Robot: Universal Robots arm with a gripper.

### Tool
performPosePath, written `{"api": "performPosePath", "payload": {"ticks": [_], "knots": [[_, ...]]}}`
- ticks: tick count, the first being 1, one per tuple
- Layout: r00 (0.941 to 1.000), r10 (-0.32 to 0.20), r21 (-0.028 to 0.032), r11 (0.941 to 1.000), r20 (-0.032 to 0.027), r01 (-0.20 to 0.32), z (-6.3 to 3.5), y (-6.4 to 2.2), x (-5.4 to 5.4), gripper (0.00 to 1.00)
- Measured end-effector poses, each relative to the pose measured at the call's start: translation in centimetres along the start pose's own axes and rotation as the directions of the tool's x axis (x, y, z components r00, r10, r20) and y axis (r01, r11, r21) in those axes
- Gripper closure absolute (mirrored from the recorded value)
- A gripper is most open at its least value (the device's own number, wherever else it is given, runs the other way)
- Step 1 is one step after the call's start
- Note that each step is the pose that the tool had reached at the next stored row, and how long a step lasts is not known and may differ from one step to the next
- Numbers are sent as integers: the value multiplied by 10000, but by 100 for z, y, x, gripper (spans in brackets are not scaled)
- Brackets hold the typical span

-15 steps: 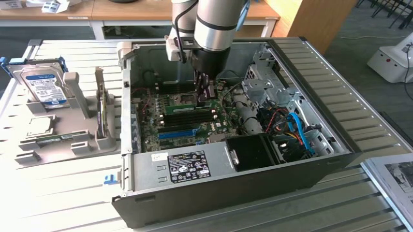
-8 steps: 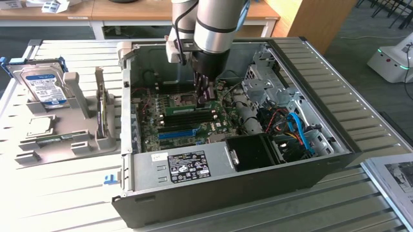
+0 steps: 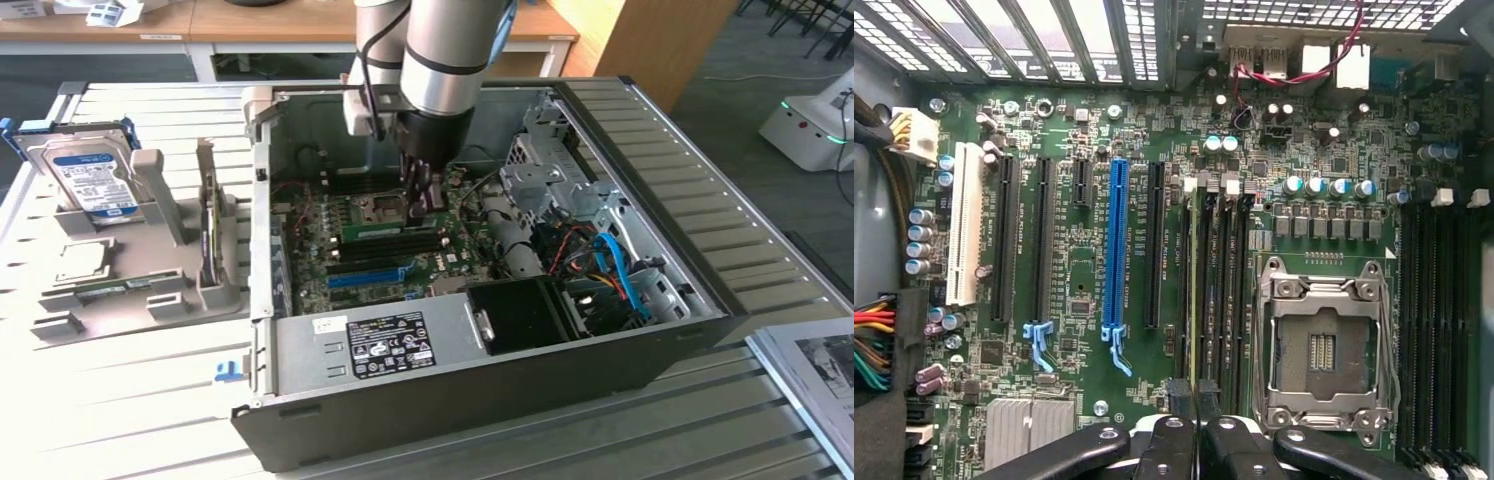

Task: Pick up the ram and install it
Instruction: 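Insert the ram into the slot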

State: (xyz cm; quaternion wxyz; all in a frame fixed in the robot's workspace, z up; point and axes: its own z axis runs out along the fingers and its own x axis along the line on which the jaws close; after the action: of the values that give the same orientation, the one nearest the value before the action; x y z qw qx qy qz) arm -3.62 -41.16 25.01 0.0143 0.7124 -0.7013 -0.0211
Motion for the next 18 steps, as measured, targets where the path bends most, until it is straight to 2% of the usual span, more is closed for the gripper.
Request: {"api": "performPosePath", "payload": {"ticks": [18], "knots": [[10000,0,0,10000,0,0,60,-3,1,88]]}}
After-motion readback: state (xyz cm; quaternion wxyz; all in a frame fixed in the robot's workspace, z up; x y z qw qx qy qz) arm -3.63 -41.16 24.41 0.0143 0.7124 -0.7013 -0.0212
